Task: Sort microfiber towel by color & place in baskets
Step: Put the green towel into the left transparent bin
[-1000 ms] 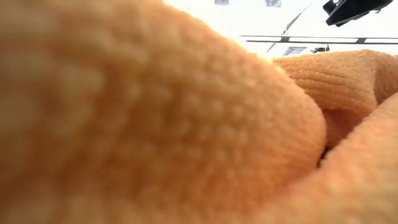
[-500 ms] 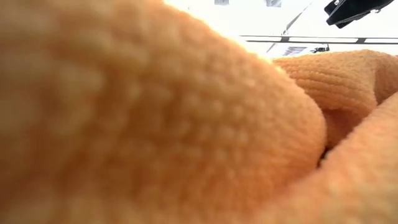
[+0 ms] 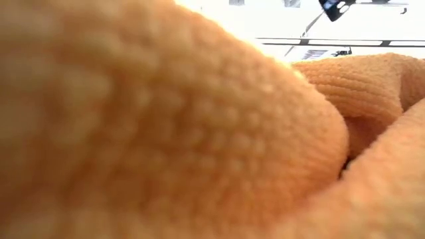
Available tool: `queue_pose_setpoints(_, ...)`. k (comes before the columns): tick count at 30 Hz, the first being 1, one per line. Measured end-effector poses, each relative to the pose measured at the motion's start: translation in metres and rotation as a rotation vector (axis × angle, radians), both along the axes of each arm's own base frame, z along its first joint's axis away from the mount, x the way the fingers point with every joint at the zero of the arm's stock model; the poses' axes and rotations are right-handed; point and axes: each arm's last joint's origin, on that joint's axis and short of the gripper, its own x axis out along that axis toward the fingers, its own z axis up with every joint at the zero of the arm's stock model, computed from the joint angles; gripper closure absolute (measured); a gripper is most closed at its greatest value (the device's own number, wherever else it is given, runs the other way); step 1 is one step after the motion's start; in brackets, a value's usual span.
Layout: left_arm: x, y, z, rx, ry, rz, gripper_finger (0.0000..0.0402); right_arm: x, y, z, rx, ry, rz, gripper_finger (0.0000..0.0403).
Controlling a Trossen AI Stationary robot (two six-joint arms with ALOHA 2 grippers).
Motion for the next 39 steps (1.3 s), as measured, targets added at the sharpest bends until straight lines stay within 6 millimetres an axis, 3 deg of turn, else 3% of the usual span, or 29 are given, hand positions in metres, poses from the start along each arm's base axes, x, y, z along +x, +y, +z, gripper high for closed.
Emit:
queue_pose_setpoints(6, 0.003, -0.002, -0.002, 0.076, -0.019, -0.062, 0.0401, 0.042, 0.021, -0.024, 0.069, -0.097, -0.06, 0.0403)
queue_pose_setpoints(10, 0.001, -0.005, -0.018, 0.117, 0.056, -0.145, 0.0401, 0.061, 0.031, -0.031, 0.135, -0.124, -0.093, 0.0403)
queue_pose_setpoints(14, -0.014, -0.007, -0.038, 0.059, 0.2, -0.213, 0.0401, 0.087, 0.045, -0.018, 0.14, -0.091, -0.109, 0.0403)
queue_pose_setpoints(20, -0.043, -0.003, -0.06, -0.008, 0.302, -0.14, 0.0401, 0.13, 0.063, 0.004, 0.016, 0.001, -0.137, 0.0403)
queue_pose_setpoints(27, -0.051, -0.001, -0.069, 0.008, 0.298, -0.103, 0.0401, 0.182, 0.067, 0.012, 0.042, 0.013, -0.209, 0.0403)
queue_pose_setpoints(35, -0.049, 0.0, -0.069, 0.049, 0.251, -0.12, 0.0401, 0.247, 0.055, -0.022, 0.268, 0.068, -0.288, 0.0398)
queue_pose_setpoints(39, -0.049, 0.0, -0.069, 0.061, 0.244, -0.136, 0.0401, 0.275, 0.053, -0.044, 0.332, 0.109, -0.256, 0.0367)
